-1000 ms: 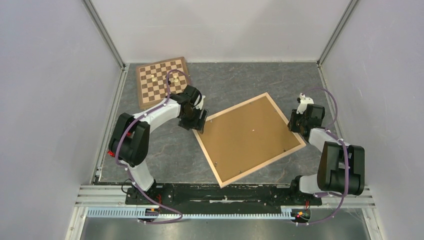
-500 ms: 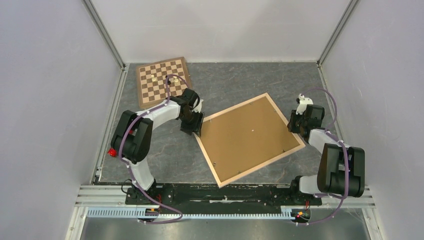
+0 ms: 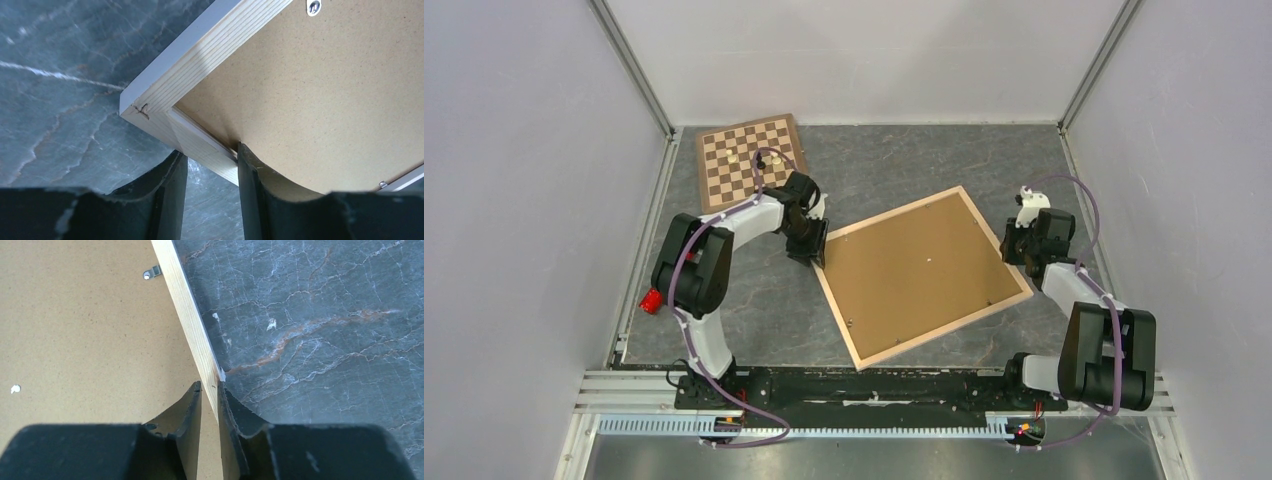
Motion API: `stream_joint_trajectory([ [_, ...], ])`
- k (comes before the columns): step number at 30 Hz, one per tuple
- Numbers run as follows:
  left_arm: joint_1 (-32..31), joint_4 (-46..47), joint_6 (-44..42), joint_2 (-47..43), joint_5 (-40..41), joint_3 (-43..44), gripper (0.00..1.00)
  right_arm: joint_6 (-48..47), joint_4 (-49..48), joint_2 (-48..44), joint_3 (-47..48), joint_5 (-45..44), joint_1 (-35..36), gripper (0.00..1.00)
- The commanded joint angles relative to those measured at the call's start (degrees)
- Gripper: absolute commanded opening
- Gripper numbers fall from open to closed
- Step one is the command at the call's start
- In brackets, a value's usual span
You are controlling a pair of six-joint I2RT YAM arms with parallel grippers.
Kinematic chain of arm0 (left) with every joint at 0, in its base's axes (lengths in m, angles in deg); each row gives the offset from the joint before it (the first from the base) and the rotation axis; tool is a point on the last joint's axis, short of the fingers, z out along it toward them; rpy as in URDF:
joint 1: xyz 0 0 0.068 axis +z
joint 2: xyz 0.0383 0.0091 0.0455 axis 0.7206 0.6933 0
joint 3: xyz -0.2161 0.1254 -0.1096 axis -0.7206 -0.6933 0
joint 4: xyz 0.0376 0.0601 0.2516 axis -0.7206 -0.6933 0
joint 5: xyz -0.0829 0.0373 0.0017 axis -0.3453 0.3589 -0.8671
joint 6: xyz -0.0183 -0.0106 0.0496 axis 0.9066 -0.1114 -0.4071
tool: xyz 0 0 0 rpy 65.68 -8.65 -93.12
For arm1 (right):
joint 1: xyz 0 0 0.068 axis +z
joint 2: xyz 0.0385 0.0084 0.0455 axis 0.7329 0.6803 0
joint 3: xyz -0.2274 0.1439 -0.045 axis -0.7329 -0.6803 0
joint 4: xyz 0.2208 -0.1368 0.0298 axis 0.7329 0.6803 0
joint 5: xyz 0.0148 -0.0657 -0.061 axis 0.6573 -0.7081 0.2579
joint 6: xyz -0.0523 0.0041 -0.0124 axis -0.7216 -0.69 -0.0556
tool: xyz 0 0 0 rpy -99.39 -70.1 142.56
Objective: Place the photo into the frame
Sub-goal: Adjust the photo frame at the center of the board.
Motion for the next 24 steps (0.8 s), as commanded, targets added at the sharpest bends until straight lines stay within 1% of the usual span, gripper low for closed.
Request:
stream_joint_trajectory([
  [1, 0.34, 1.97, -6.01, 2.76, 2.99, 3.86, 0.34, -2.56, 1.36, -1.88, -0.61, 1.34, 0.24, 0.21],
  [4, 0.32, 1.03, -9.13, 4.46, 3.91, 6.34, 0.3, -4.4, 2.28, -2.91, -1.14, 2.41, 0.33, 0.24],
  [7, 0.28, 0.28, -12.76, 5.95, 4.86, 8.65, 0.27, -6.58, 2.28, -4.67, -0.95, 5.81, 0.91, 0.31],
  [11, 0.26, -0.65, -18.65, 8.03, 6.41, 11.98, 0.26, -9.88, 2.12, -7.65, -0.34, 8.61, 5.04, 0.41],
  [14, 0.24, -0.71, -22.24, 9.11, 6.67, 13.6, 0.26, -12.53, 2.17, -7.72, 1.25, 9.22, 10.02, 0.47],
  [15, 0.17, -0.76, -23.33, 9.42, 6.88, 14.03, 0.26, -13.37, 2.28, -6.76, 2.18, 9.54, 13.48, 0.48],
  [16, 0.13, -0.76, -24.23, 9.68, 6.94, 14.39, 0.26, -14.06, 2.24, -6.14, 2.98, 9.85, 15.35, 0.49],
  [20, -0.23, -0.69, -27.65, 11.06, 6.92, 16.29, 0.26, -17.69, 0.25, -3.1, 5.22, 10.69, 24.78, 0.5],
  [24, -0.29, -0.85, -28.42, 12.9, 5.99, 18.83, 0.26, -22.01, -2.11, 1.09, 7.8, 10.02, 34.65, 0.49],
])
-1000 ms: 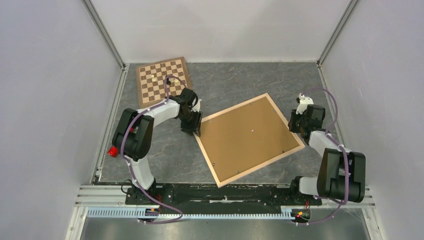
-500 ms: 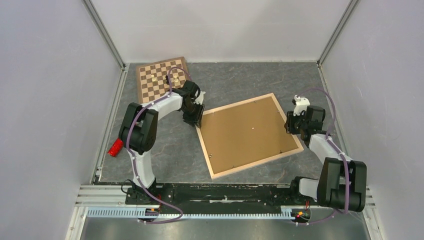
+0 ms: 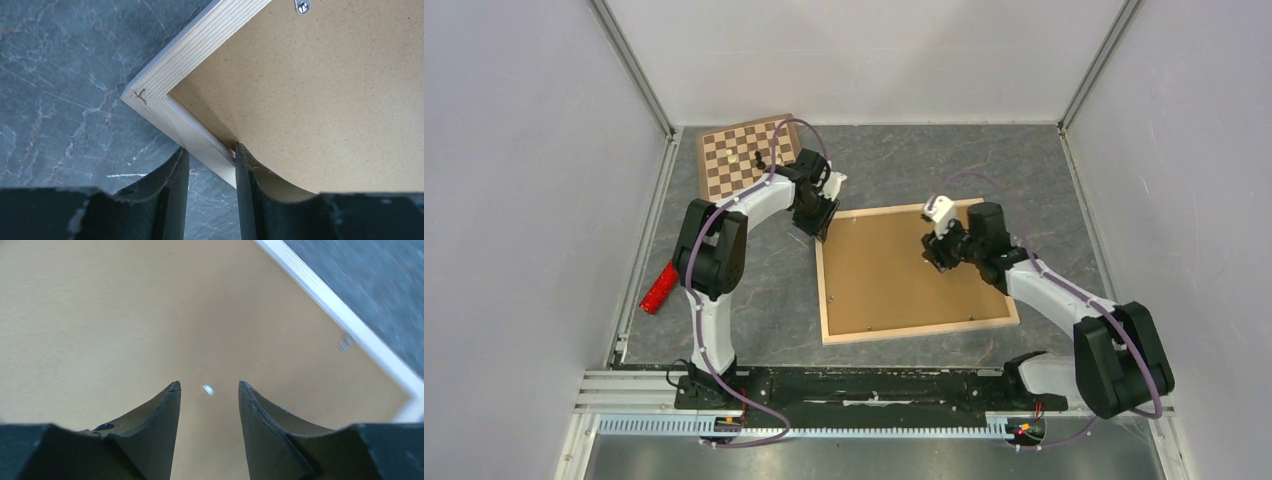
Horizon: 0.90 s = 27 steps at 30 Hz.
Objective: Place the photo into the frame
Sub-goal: Adjust the photo frame at the center of the board.
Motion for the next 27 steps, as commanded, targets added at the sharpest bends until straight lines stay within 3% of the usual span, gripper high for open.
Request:
stream_joint_trajectory([
  [1, -0.36, 0.92, -8.77, 3.43, 1.51, 3.34, 0.26, -6.21, -4.84, 4.31, 4.66, 1.0, 8.8, 0.49],
  [12, -0.3, 0.76, -8.23, 4.77, -0.51, 5.11, 0.27, -10.54, -9.62, 18.26, 12.98, -0.84, 25.23, 0.47],
  [27, -0.18, 0.49, -7.47, 4.84, -1.17, 5.23, 0.28, -10.92, -6.41, 27.39, 20.54, -2.71, 34.26, 0.45],
])
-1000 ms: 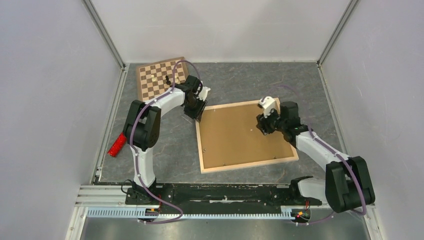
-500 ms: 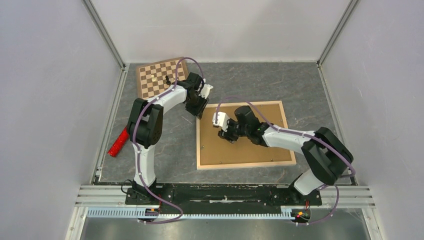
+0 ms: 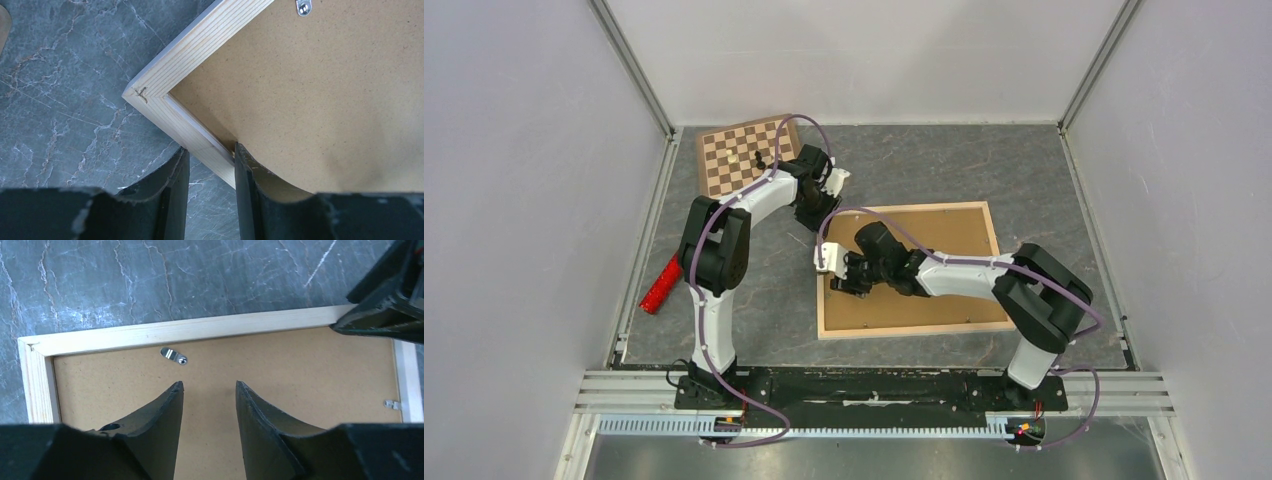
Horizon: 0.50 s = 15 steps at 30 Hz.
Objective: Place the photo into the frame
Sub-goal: Adjust the photo frame at the center of the board.
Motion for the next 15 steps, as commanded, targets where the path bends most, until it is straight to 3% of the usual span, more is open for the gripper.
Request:
stream_joint_trajectory([
  [1, -0.21, 1.75, -4.71, 1.99, -0.49, 0.91, 0.28, -1.07, 0.16, 2.31, 3.5, -0.82, 1.52, 0.45],
  [15, -0.14, 1.6, -5.11, 1.92, -0.49, 0.9, 0.28, -0.86, 1.68, 6.0, 6.31, -1.25, 3.75, 0.44],
])
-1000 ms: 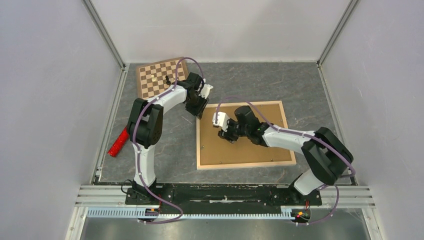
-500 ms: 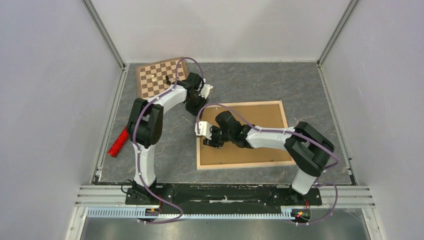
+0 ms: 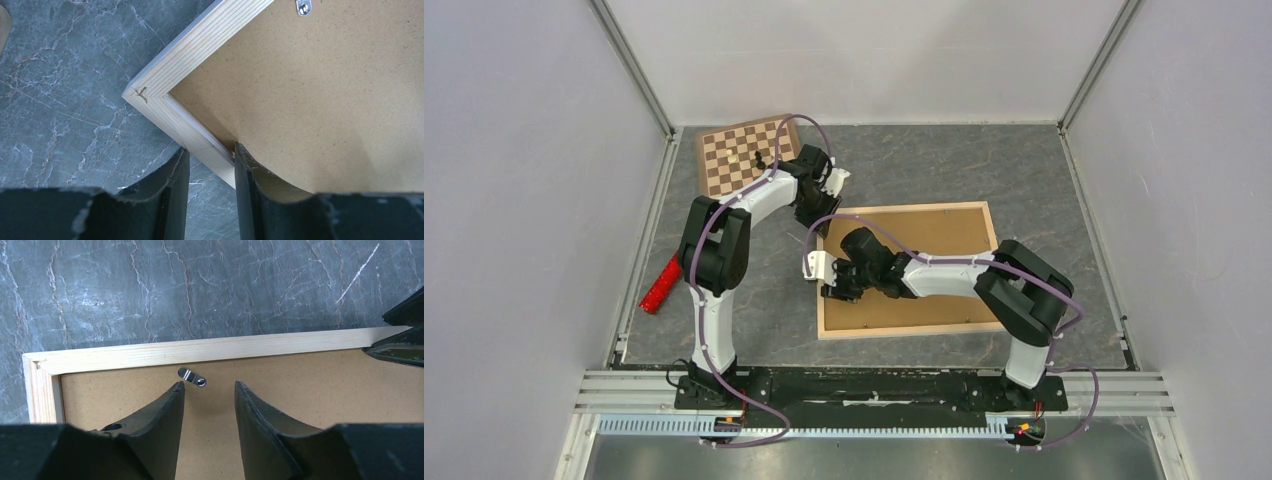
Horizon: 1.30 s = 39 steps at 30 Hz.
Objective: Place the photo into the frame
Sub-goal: Adjust the photo frame at the center of the board.
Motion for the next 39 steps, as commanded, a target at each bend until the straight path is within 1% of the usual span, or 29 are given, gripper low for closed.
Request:
stream_joint_trajectory([
  [1, -0.15, 1.6, -5.06, 1.91, -0.55, 0.88, 0.28, -0.31, 0.04, 1.1, 2.8, -0.57, 0.49, 0.44],
  [12, -0.14, 1.3, -5.36, 1.77, -0.88, 0.84, 0.28, 1.34, -0.1, 3.64, 4.63, -1.33, 0.62, 0.43],
  [24, -0.17, 1.31, -5.43, 1.9, -1.22, 0.46, 0.28, 2.66, -0.61, 3.84, 4.78, -4.33, 0.63, 0.41],
  [34, 0.0, 1.33, -4.33, 1.12, 0.45, -0.79, 0.26, 8.22, -3.56, 2.91, 1.84, -9.42, 0.54, 0.4],
  [39, 0.08, 1.31, -4.29, 0.7, 0.48, -1.38, 0.25, 11.68, -3.97, 3.08, 1.3, -10.12, 0.27, 0.4],
])
